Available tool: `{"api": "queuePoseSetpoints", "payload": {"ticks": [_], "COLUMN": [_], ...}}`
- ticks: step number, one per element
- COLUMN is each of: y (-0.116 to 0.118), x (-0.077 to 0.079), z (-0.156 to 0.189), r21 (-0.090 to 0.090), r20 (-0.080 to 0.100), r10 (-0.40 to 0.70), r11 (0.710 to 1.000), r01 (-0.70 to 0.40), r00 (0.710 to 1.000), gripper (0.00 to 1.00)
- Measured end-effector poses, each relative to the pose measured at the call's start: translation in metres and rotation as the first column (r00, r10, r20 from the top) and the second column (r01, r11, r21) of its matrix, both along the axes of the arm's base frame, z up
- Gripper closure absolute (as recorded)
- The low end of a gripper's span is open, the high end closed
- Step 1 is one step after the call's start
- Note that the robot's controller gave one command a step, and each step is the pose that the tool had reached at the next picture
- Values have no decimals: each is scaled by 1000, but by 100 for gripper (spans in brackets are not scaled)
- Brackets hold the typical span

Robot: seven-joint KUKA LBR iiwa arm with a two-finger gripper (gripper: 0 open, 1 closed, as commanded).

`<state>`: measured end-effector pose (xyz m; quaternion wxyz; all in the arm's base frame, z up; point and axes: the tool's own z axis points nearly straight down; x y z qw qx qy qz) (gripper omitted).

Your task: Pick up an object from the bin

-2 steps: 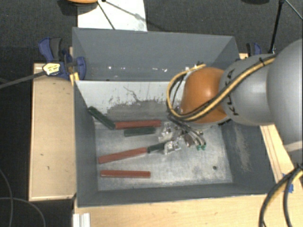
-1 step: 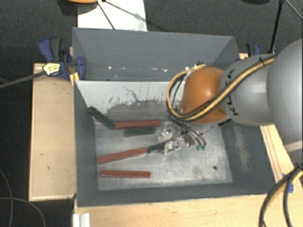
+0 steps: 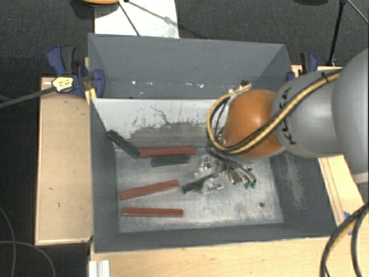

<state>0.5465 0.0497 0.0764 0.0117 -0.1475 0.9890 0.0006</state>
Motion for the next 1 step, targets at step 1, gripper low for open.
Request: {"api": "queuePoseSetpoints", "payload": {"ticks": [1], "y": [3], "x": [11], "z": [169], "r21": [-3], "r20": [-12], "r10": [10], "r11": [1000], "r01": [-10], "r00": [1000], "gripper": [100]}}
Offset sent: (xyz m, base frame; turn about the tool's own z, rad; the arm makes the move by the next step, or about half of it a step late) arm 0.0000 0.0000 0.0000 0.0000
